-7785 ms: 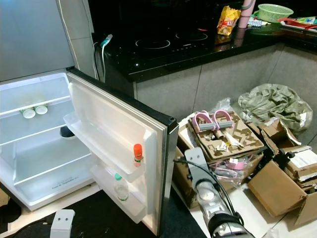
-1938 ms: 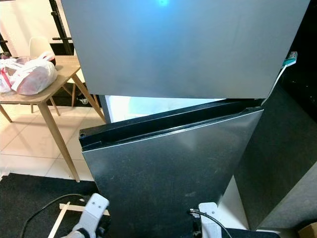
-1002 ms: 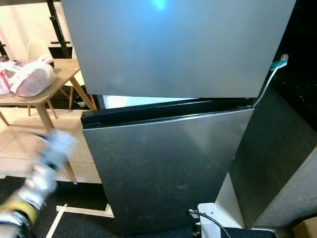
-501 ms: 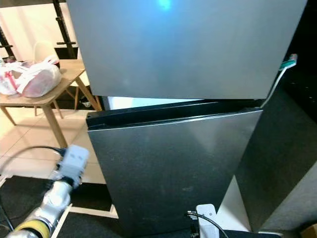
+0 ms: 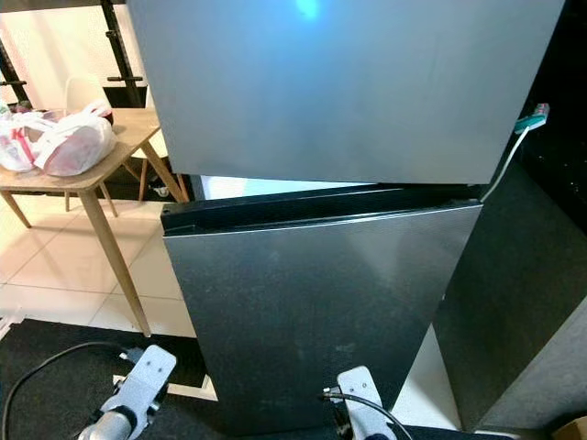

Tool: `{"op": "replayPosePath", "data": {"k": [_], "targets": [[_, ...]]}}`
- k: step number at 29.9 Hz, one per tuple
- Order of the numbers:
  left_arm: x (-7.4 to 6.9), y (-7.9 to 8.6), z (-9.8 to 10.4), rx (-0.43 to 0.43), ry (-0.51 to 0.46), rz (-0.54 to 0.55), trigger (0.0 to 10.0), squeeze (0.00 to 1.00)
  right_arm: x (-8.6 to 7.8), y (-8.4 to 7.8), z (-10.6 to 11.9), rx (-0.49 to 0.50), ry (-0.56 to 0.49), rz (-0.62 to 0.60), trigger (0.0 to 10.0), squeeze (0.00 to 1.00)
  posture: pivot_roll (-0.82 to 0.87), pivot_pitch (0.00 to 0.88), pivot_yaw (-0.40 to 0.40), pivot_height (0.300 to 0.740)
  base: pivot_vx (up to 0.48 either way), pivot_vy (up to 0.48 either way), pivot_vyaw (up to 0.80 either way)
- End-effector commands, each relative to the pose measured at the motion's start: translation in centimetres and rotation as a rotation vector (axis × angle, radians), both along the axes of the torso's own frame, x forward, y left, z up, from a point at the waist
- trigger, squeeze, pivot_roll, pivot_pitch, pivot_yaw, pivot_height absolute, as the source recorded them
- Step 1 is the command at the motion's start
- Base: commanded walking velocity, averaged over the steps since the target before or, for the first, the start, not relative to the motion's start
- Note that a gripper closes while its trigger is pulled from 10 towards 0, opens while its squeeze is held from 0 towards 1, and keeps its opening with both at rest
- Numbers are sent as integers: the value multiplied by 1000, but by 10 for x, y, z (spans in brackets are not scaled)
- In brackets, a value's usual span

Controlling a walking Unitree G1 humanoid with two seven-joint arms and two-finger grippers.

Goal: Restocking fridge

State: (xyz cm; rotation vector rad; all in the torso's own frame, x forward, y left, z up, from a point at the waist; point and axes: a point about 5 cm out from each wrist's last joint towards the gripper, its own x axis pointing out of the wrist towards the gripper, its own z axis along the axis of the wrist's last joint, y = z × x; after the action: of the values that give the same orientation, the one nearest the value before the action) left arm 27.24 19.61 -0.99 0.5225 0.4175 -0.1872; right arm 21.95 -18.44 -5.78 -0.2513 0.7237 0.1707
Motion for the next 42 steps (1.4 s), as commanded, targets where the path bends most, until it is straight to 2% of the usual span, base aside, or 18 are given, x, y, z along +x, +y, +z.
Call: {"op": "replayPosePath", "data": {"k": [1,7,9,12,15,20,24,25,26,27,28,30,31,32,33,38,40,42], "targets": [[15,-1,14,5,-30,-39,10000,0,4,-1,3,-12,-16,7,10000,0,-51,89,21,740,0,0,0],[50,-23,46,-102,-44,-184,10000,0,21,-5,17,-32,-97,-20,10000,0,-60,128,36,740,0,0,0],[52,-26,49,-109,-39,-204,10000,0,25,-4,20,-24,-120,-19,10000,0,-65,140,41,740,0,0,0],[58,-28,56,-103,-40,-219,10000,0,42,10,42,86,-293,47,10000,0,-71,153,49,740,0,0,0],[64,-27,63,-90,-50,-223,10000,0,59,30,74,368,-453,78,10000,0,-80,170,55,740,0,0,0],[70,-18,70,-53,-51,-216,10000,0,64,54,100,444,-557,237,10000,0,-90,179,57,740,0,0,0],[81,4,90,13,-96,-179,10000,0,65,71,118,500,-602,322,10000,0,-97,176,52,740,0,0,0],[95,28,122,56,-201,-73,10000,0,66,79,127,511,-632,356,10000,0,-97,174,44,740,0,0,0],[95,28,122,56,-201,-73,10000,0,66,79,127,511,-632,356,10000,0,-97,174,44,740,0,0,0],[110,51,167,75,-351,46,10000,0,67,80,129,515,-645,354,10000,0,-90,172,37,740,0,0,0],[110,51,167,75,-351,46,10000,0,67,80,129,515,-645,354,10000,0,-90,172,37,740,0,0,0],[118,62,203,55,-455,96,10000,0,68,79,128,519,-640,341,10000,0,-87,170,35,740,0,0,0],[118,62,203,55,-455,96,10000,0,68,79,128,519,-640,341,10000,0,-87,170,35,740,0,0,0],[123,64,227,22,-525,96,10000,0,65,78,122,515,-618,331,10000,0,-87,168,35,740,0,0,0],[124,62,233,4,-538,80,10000,0,63,78,120,514,-610,329,10000,0,-87,166,36,740,0,0,0],[125,55,229,-35,-523,32,10000,0,58,78,116,510,-584,331,10000,0,-87,163,39,740,0,0,0],[123,46,212,-70,-454,-18,10000,0,53,78,111,503,-553,334,10000,0,-89,159,43,740,0,0,0],[114,30,172,-93,-311,-134,10000,0,46,79,102,480,-488,355,10000,0,-93,151,52,740,0,0,0]]}}
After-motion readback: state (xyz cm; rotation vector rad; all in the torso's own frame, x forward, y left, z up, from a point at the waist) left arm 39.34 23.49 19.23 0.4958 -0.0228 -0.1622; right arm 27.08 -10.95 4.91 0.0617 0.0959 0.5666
